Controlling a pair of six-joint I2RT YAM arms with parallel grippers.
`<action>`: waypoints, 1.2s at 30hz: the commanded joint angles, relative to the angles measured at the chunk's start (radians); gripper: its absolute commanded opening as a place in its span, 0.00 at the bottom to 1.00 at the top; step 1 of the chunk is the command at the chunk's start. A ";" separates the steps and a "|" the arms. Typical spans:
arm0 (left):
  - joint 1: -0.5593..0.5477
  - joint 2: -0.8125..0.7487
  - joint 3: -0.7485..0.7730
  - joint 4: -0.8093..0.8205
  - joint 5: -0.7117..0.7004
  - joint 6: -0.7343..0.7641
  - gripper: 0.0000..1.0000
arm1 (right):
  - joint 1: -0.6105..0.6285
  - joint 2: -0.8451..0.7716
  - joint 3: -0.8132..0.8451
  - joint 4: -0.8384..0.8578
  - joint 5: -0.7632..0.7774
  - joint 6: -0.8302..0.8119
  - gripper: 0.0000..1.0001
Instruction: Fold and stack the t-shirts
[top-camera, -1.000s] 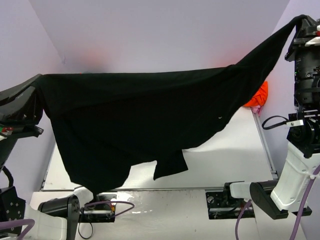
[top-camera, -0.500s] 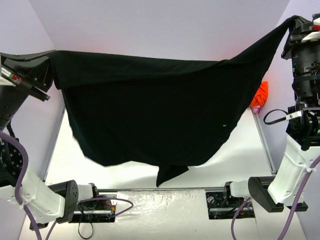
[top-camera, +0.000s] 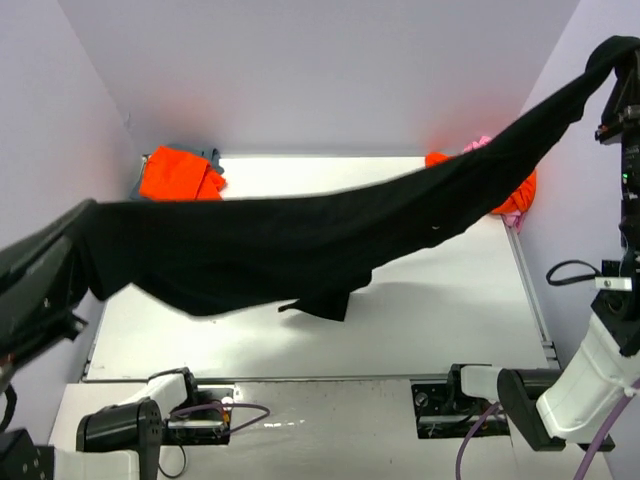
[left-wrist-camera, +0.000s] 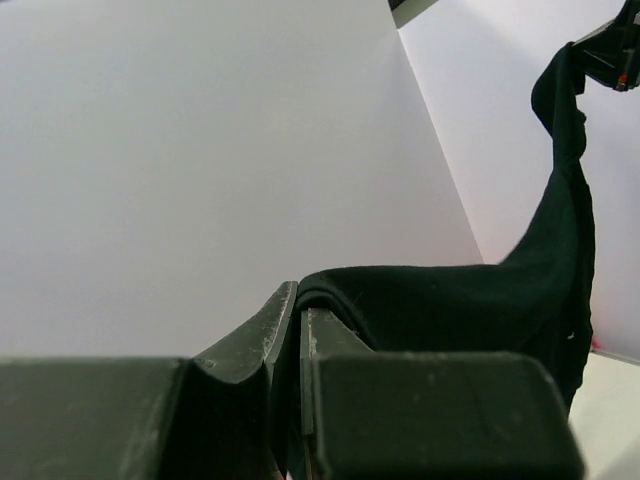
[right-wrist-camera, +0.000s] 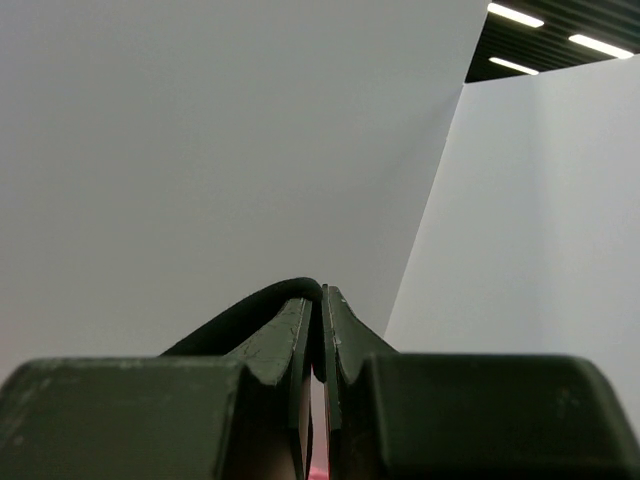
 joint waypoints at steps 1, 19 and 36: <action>0.007 0.040 -0.005 0.074 -0.010 -0.041 0.00 | -0.010 -0.010 0.025 0.099 -0.011 0.018 0.00; 0.112 0.338 -0.006 0.337 0.080 -0.314 0.00 | -0.042 0.233 0.173 0.120 -0.007 -0.023 0.00; 0.016 1.035 0.124 0.133 0.044 -0.019 0.00 | 0.160 0.854 0.094 0.178 0.154 -0.219 0.00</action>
